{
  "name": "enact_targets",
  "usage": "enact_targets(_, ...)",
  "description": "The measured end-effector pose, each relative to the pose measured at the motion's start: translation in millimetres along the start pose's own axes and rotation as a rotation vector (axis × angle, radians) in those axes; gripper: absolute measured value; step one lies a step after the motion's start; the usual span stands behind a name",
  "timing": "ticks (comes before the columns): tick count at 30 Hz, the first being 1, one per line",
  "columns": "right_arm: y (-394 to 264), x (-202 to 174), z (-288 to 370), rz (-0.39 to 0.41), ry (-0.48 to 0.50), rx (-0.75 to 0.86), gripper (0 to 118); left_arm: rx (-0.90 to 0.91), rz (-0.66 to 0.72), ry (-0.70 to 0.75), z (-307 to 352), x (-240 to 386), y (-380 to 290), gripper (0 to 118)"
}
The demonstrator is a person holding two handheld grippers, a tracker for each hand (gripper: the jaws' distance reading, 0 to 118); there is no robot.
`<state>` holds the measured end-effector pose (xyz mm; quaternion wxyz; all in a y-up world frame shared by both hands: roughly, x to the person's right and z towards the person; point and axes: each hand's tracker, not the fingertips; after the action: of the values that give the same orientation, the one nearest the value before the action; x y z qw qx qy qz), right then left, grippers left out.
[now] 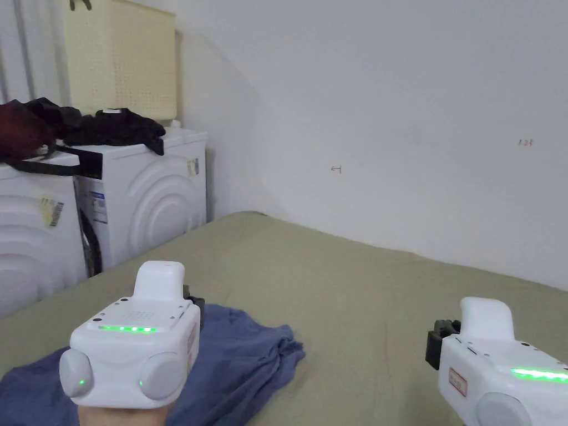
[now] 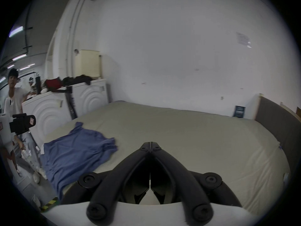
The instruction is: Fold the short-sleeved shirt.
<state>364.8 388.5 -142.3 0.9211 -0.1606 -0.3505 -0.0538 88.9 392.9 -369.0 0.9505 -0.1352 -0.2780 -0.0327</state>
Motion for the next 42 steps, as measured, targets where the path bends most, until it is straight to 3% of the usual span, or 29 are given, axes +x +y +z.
enact_targets(7,-12,-60,-12,0.027,0.121,-0.025,0,-0.035,0.019,0.094,10,-58,-20,0)
enact_targets(15,-16,-76,-27,0.039,0.174,-0.049,0,-0.075,0.007,0.097,-2,-68,-33,0)
enact_targets(27,-26,-36,-42,0.045,0.145,-0.081,0,-0.177,-0.115,-0.116,-115,-2,-27,0)
enact_targets(35,-32,-5,-59,0.046,0.114,-0.110,0,-0.396,-0.122,-0.279,-221,77,-41,0)
enact_targets(38,-35,4,-69,0.061,0.101,-0.122,0,-0.460,-0.117,-0.250,-246,90,-52,0)
enact_targets(39,-36,6,-73,0.066,0.095,-0.127,0,-0.471,-0.112,-0.246,-254,92,-55,27)
enact_targets(41,-40,10,-79,0.065,0.098,-0.142,0,-0.511,-0.108,-0.177,-268,95,-62,117)
enact_targets(42,-42,12,-81,0.063,0.099,-0.149,0,-0.561,-0.101,-0.158,-276,96,-66,115)
